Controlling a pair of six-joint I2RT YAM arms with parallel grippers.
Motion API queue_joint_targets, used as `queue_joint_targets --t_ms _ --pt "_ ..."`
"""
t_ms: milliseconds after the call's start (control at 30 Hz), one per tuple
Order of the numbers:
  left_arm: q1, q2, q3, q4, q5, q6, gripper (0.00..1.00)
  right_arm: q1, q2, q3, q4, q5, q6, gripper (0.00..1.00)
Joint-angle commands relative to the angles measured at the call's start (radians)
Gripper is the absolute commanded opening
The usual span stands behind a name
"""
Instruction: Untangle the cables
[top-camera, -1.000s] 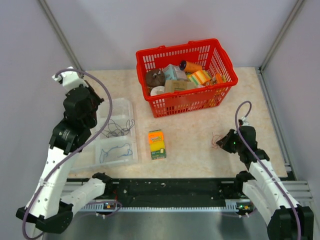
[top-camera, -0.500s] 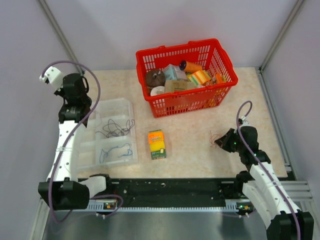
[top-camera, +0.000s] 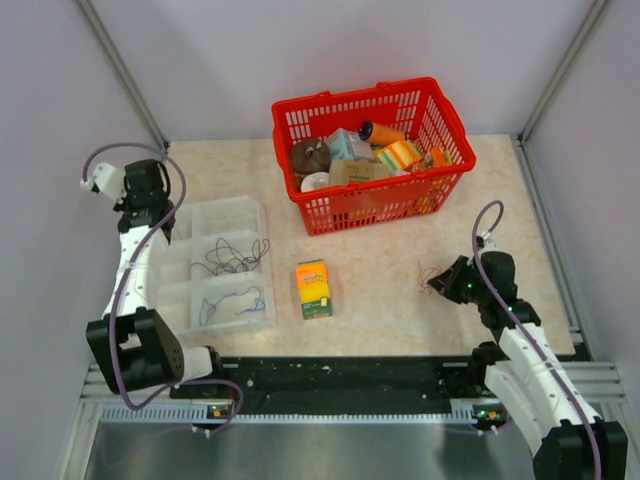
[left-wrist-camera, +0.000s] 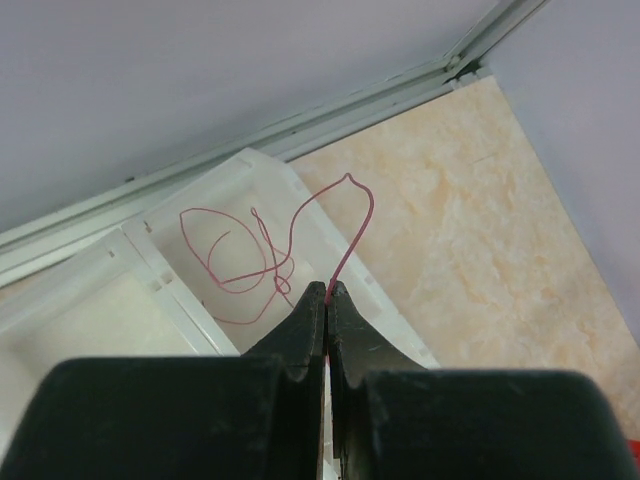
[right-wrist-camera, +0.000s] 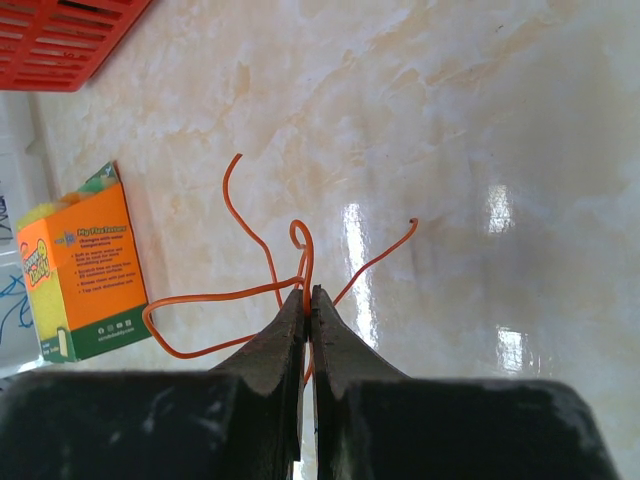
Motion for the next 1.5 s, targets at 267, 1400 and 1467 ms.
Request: queue_joint_targets --t_ms 267,1400,1467 --pt "0.040 0.055 -0.041 -0.117 0.093 -0.207 0.24 -0.010 0.013 0.002 0.049 -0.021 -0.011 0.00" --pt "-1.238 -0.605 -0.577 0.531 0.629 0.435 0.93 0.120 -0.046 -0.073 0.396 -0.607 0.296 0.00" --pt "-1.392 -0.525 -0.529 0.537 0.476 0.590 0.94 0.121 -0.071 -0.052 0.353 -0.610 0.307 0.00"
